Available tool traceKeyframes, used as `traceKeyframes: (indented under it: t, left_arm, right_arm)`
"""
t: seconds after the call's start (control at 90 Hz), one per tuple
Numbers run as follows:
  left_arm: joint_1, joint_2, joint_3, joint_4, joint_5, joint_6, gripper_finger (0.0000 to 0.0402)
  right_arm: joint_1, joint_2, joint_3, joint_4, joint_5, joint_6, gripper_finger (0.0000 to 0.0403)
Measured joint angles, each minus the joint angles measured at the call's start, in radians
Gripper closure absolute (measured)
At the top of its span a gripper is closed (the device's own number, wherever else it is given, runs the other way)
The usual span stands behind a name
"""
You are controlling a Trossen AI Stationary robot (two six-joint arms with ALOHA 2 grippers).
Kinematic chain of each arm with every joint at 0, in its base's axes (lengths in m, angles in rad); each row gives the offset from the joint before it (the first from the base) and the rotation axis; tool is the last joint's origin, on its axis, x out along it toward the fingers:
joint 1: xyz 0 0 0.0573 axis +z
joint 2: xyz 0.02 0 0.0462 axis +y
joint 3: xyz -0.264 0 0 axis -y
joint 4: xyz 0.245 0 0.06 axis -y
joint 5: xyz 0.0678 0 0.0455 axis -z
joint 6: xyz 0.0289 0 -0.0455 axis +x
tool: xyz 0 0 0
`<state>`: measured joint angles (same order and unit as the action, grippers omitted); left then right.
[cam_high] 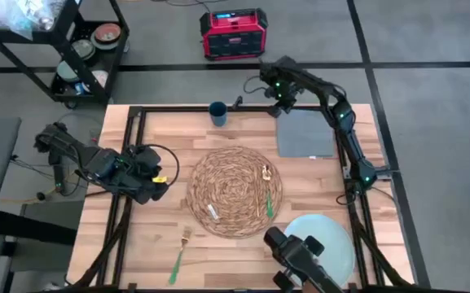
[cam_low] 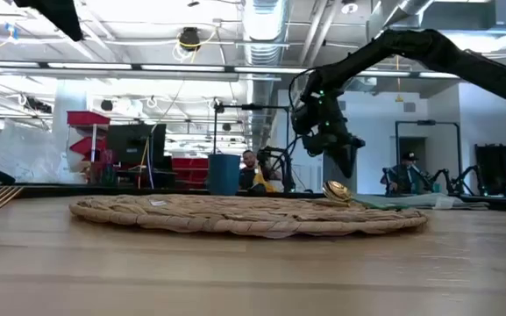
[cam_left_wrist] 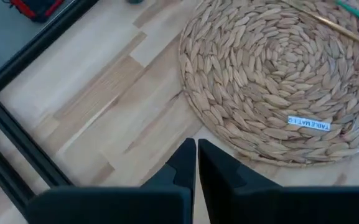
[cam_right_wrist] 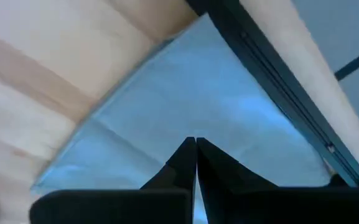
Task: Set table place
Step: Fold the gray table napkin
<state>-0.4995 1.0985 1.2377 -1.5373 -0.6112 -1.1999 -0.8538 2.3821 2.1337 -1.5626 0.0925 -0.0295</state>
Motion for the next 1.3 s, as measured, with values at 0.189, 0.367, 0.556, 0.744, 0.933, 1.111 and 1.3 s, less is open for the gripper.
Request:
traceKeyframes:
  t: [0.189, 0.367, 0.556, 0.744, 0.933, 1.111, 1.3]
  left_arm:
    - [-0.017, 0.0, 0.0, 0.0, -0.001, -0.064, 0.0401]
    - [-0.018, 0.0, 0.0, 0.0, -0.002, -0.064, 0.0401]
    - [-0.018, 0.0, 0.0, -0.001, -0.003, -0.086, 0.0401]
    - [-0.026, 0.0, 0.0, -0.006, -0.003, -0.106, 0.0401]
    - [-0.03, 0.0, 0.0, -0.033, -0.003, -0.083, 0.0401]
    - [-0.028, 0.0, 0.0, -0.034, -0.003, -0.103, 0.0401]
    - [-0.021, 0.0, 0.0, -0.034, -0.011, -0.109, 0.0401]
  right_arm:
    - [-0.007, 0.0, -0.12, -0.01, -0.058, 0.063, 0.0403]
    - [0.007, 0.0, -0.143, 0.115, -0.239, 0.102, 0.0403]
    - [0.017, 0.0, -0.143, 0.299, -0.404, 0.207, 0.0403]
    - [0.005, -0.034, -0.135, 0.245, -0.403, 0.168, 0.0403]
    - [-0.08, -0.114, -0.13, 0.152, -0.287, 0.12, 0.0403]
    - [-0.142, -0.107, -0.22, 0.175, -0.323, 0.137, 0.0403]
    - [-0.126, -0.102, -0.322, 0.352, -0.434, 0.19, 0.0403]
